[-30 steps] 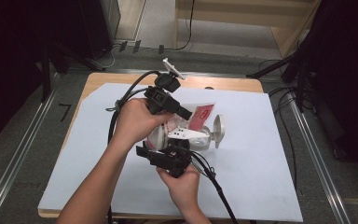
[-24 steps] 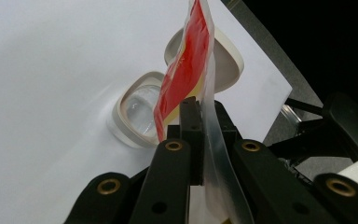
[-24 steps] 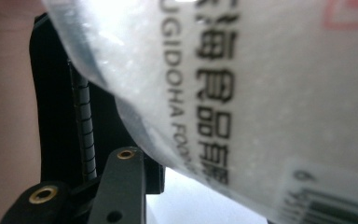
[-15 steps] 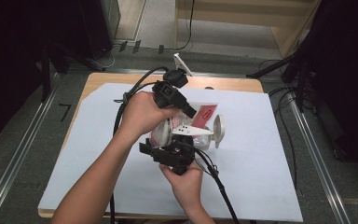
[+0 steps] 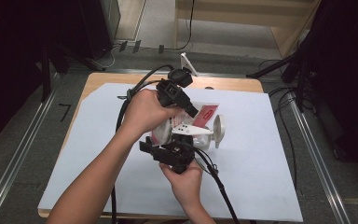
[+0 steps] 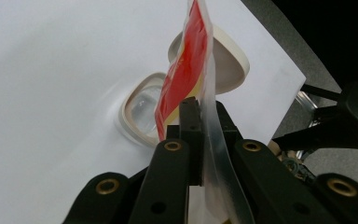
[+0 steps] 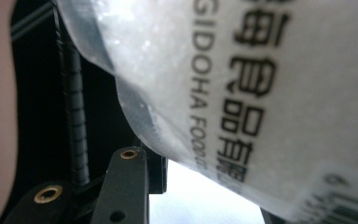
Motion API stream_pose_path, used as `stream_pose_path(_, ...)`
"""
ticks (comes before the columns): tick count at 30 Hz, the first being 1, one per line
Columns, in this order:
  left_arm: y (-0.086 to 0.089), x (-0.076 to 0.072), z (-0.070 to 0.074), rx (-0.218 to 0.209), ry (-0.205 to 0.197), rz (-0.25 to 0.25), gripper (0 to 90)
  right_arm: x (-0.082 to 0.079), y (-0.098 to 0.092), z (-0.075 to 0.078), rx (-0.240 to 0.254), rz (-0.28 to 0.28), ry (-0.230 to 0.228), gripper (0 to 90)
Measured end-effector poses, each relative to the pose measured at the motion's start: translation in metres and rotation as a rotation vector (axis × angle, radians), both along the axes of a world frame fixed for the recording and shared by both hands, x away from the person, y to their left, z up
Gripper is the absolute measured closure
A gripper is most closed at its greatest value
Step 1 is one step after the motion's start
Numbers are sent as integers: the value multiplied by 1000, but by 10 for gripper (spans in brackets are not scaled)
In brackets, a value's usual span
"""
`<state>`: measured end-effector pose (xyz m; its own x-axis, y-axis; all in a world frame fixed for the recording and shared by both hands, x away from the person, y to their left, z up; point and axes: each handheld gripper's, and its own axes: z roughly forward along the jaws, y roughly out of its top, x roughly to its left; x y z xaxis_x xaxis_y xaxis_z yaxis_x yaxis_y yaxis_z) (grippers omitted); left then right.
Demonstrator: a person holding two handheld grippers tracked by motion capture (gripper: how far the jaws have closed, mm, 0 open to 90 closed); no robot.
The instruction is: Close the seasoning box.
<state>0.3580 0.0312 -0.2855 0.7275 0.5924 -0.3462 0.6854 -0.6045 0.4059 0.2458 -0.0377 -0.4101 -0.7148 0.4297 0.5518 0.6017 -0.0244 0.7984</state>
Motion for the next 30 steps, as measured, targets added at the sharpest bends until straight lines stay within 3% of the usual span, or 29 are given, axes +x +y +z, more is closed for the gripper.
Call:
stream_pose_path(4,-3,-1,2,3,-15,-7,860,0,-2,2,46,0,23,644)
stream_pose_path(7,-2,-1,3,4,-15,-8,860,-1,-3,4,48,5,26,642)
stream_pose_path(24,2,-1,1,-5,-15,-4,870,-5,3,4,-46,-1,-44,587)
stream_pose_path(30,1,-3,2,-3,-18,-4,868,-6,2,4,-65,-16,-47,643)
